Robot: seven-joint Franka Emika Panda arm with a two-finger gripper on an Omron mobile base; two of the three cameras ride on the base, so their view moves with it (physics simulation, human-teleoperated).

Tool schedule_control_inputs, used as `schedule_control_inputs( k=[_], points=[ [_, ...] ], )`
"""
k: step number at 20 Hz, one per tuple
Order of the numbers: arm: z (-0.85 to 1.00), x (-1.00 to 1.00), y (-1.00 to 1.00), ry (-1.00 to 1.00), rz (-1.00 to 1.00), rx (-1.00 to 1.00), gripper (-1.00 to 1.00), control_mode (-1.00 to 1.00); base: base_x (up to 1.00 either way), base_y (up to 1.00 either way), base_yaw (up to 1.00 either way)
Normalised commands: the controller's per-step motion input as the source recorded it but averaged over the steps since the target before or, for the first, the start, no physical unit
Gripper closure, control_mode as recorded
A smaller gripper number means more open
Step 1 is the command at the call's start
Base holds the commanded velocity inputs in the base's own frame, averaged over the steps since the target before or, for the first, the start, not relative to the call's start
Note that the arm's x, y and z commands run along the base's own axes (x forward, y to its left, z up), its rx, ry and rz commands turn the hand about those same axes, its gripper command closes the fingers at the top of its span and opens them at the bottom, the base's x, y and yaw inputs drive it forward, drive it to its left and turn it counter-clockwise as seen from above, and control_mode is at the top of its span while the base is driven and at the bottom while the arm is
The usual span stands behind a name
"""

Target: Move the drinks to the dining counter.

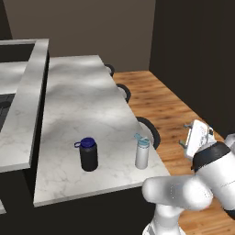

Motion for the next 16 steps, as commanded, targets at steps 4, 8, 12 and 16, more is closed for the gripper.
schedule_control_inputs(
  k=[4,8,12,16],
  points=[
    [1.00,-0.09,-0.01,0.15,-0.41,-0.10,-1.00,-1.00,0.00,0.00,0.00],
    [1.00,-0.47,-0.16,0.21,-0.30,0.00,-1.00,-1.00,0.00,0.00,0.00],
    [0.82,-0.83,-0.17,0.24,-0.28,0.04,-1.00,-1.00,0.00,0.00,0.00],
    [0.67,-0.81,-0.22,0.32,-0.30,0.14,-1.00,-1.00,0.00,0.00,0.00]
  ],
)
